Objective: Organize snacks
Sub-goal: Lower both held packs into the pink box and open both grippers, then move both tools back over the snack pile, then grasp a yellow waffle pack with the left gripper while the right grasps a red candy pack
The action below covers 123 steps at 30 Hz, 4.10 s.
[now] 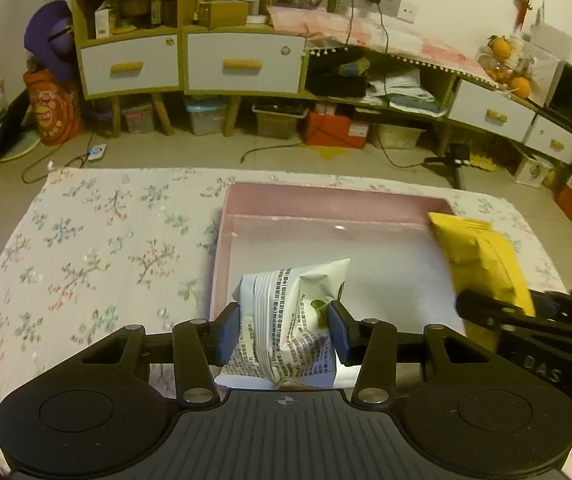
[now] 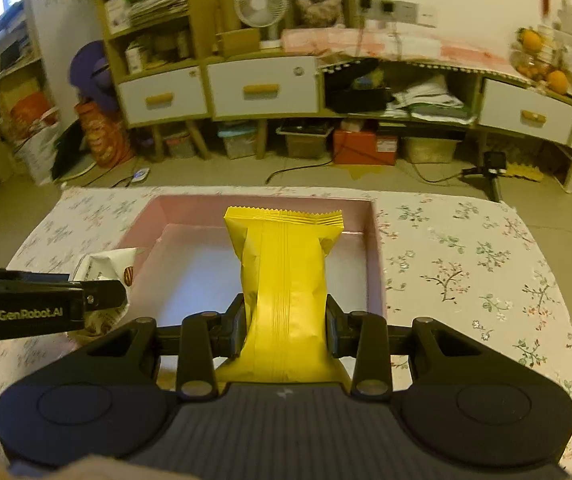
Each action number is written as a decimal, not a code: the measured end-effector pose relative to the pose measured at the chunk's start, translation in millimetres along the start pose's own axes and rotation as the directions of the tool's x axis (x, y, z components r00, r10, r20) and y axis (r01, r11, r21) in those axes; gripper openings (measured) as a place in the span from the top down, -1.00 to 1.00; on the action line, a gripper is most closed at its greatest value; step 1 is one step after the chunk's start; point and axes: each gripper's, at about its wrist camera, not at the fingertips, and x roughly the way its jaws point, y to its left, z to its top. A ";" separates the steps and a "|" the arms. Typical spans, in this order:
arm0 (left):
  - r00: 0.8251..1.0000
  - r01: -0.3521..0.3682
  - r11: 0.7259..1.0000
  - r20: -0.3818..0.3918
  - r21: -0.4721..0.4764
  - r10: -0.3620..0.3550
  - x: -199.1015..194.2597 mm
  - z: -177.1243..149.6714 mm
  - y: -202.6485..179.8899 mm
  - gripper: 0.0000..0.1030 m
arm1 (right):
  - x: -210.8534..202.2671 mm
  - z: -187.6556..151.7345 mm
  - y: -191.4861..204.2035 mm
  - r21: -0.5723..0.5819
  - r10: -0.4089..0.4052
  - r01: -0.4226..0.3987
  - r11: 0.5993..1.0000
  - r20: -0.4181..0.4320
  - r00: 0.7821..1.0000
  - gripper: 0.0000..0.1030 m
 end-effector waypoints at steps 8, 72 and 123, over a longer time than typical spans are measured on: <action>0.998 -0.056 0.998 -0.003 0.037 0.056 34.7 5.4 -9.4 0.14 | 21.2 -2.7 -2.8 0.049 -0.041 0.042 0.998 -0.034 0.999 0.34; 0.997 0.064 0.997 -0.050 0.046 -0.061 -64.5 -92.3 41.4 -0.93 | -54.8 -63.5 2.2 -0.165 0.071 -0.092 0.982 -0.130 0.989 -0.96; 0.991 0.133 0.926 -0.064 0.354 -0.118 -33.5 -133.2 41.7 0.00 | -71.8 -131.5 59.4 -0.437 0.241 -0.296 0.849 -0.178 0.954 -0.11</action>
